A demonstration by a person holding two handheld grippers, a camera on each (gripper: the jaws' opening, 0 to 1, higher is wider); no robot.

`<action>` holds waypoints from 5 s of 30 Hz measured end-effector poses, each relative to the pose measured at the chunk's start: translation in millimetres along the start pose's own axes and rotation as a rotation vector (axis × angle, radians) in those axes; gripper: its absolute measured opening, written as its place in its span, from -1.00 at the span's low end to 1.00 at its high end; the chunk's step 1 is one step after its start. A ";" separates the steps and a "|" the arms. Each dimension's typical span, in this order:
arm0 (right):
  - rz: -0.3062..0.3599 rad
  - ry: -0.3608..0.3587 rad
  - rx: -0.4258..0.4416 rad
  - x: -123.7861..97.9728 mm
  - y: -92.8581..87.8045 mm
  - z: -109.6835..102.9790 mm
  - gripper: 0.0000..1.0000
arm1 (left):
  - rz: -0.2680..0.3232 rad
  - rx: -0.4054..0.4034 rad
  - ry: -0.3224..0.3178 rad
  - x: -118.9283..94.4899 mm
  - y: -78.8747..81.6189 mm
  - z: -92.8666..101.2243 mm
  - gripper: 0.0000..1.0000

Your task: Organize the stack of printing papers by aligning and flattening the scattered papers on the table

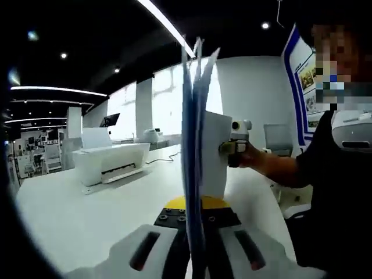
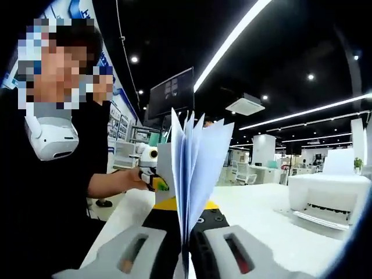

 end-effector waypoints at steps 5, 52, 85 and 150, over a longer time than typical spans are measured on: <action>0.005 0.008 0.000 -0.3 1.8 0.1 -1.00 | -0.002 -0.007 -0.011 -0.6 2.0 1.0 -0.88; -0.070 -0.056 0.005 8.1 -13.9 13.5 -0.89 | -0.111 -0.047 -0.010 21.9 -19.8 -2.8 -0.71; -0.062 -0.115 0.416 -7.2 -33.2 63.9 -1.00 | -0.151 -0.263 0.083 23.8 -34.9 -46.1 -0.85; -0.598 -0.200 0.099 5.3 -140.9 80.4 -1.00 | -0.315 0.039 0.374 7.8 -78.3 -59.0 -0.35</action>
Point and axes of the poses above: the point that each gripper's makers call its tool centre point, and the gripper's own axes: x roughly forward along the fingers, z roughly to its right, y roughly out of its top, the point moved 4 cm from there along -x, roughly backward along the fingers, and after that the axes turned 9 degrees about y, right-handed, at the moved point
